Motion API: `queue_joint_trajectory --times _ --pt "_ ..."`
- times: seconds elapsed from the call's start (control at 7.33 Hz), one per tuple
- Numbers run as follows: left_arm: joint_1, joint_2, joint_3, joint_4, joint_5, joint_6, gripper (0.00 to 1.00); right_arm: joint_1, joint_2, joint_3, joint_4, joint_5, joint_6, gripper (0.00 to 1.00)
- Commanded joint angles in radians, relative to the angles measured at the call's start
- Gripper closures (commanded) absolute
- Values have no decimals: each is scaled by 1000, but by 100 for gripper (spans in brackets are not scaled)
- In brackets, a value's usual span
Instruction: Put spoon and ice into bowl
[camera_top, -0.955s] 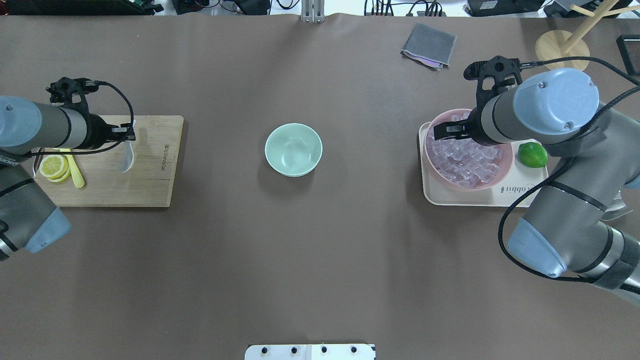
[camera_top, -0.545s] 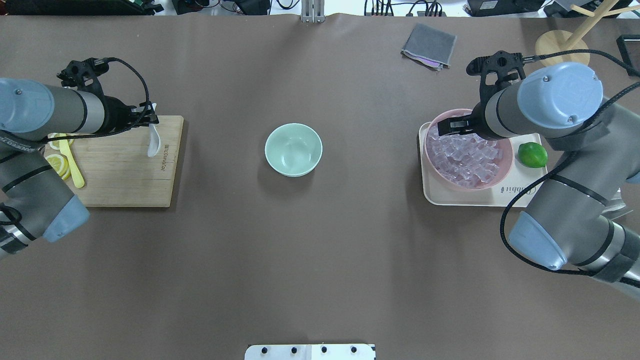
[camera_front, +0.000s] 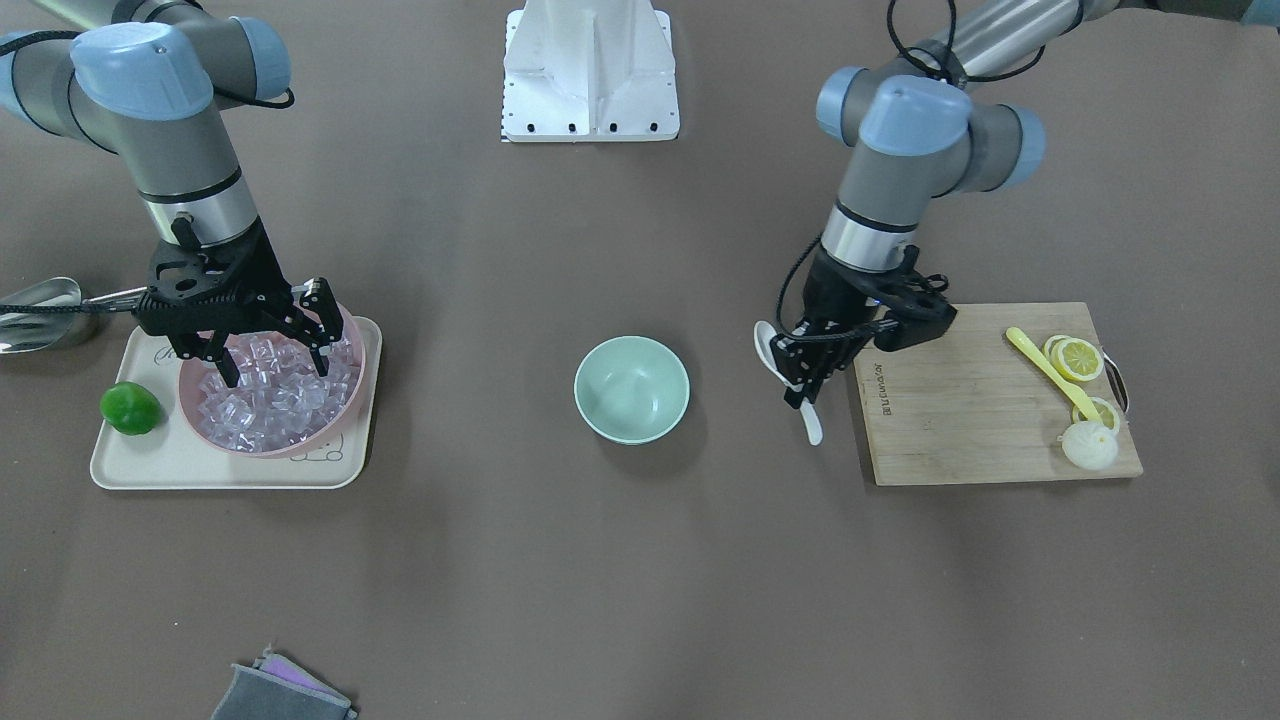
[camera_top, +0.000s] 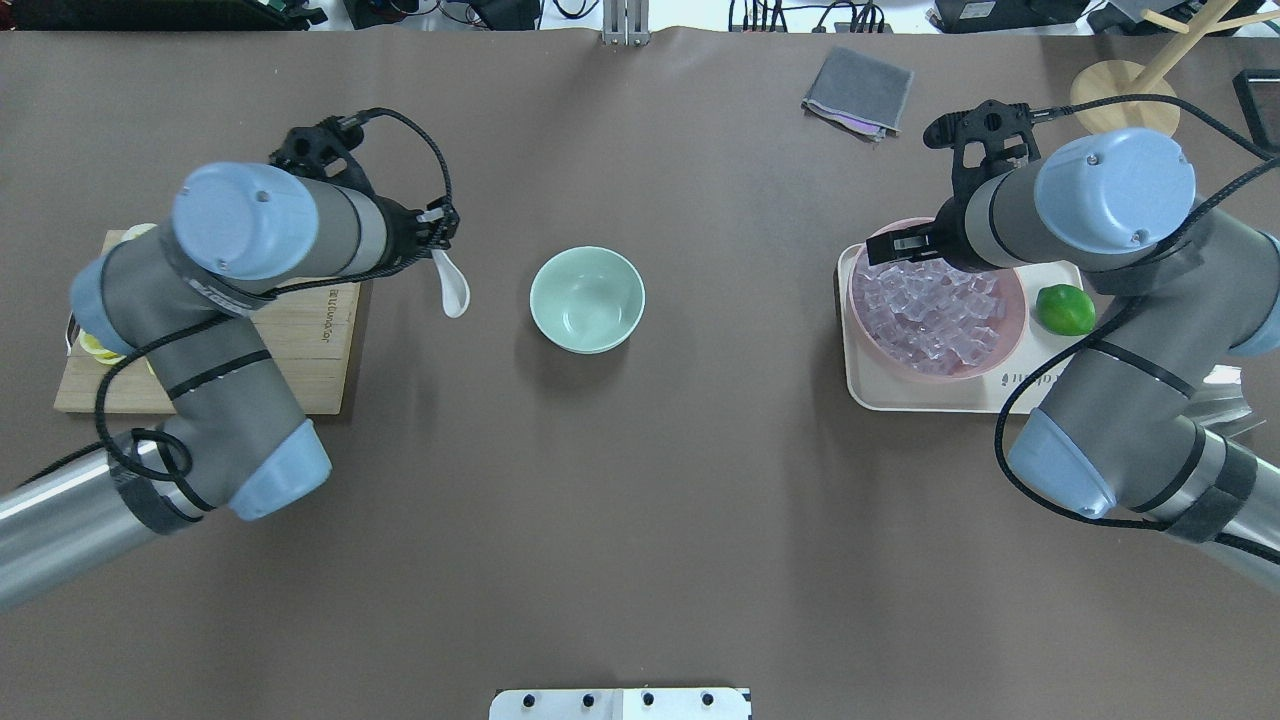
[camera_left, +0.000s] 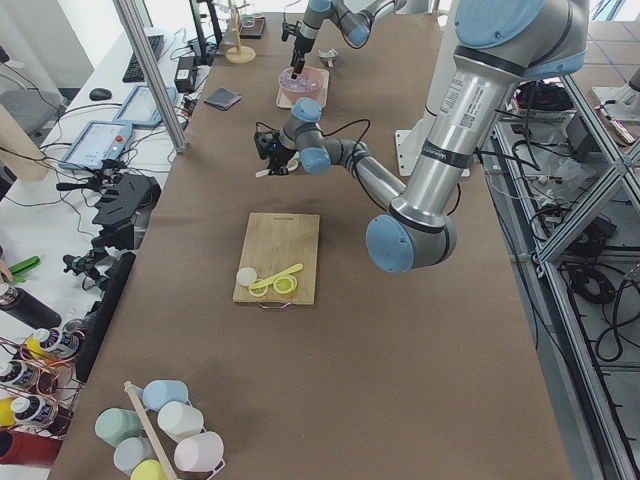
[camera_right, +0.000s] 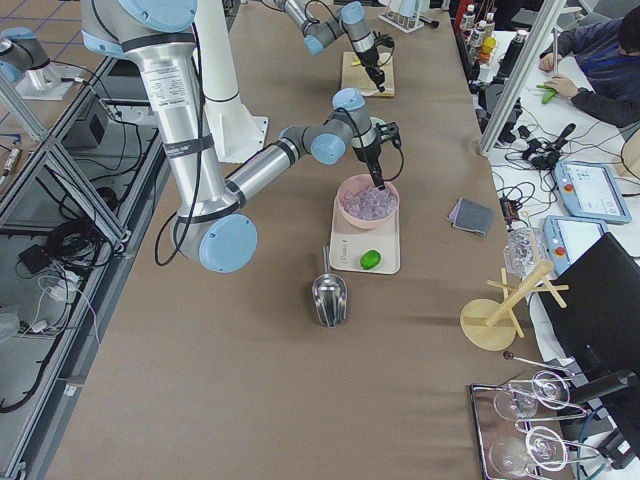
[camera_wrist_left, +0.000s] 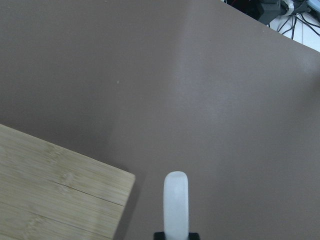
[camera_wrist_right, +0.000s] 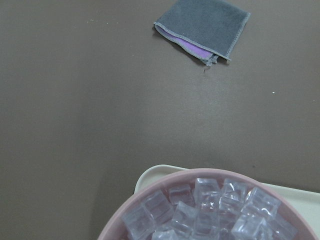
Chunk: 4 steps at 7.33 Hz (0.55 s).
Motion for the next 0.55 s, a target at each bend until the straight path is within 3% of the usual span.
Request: queue_joint_trajectory --times 0.0,0.41 --pt "89 -129 31 130 93 -91 100 9 -2 -9 17 25 -16 9" --pt "106 -184 105 149 137 -145 100 9 -7 -9 17 33 -26 9"
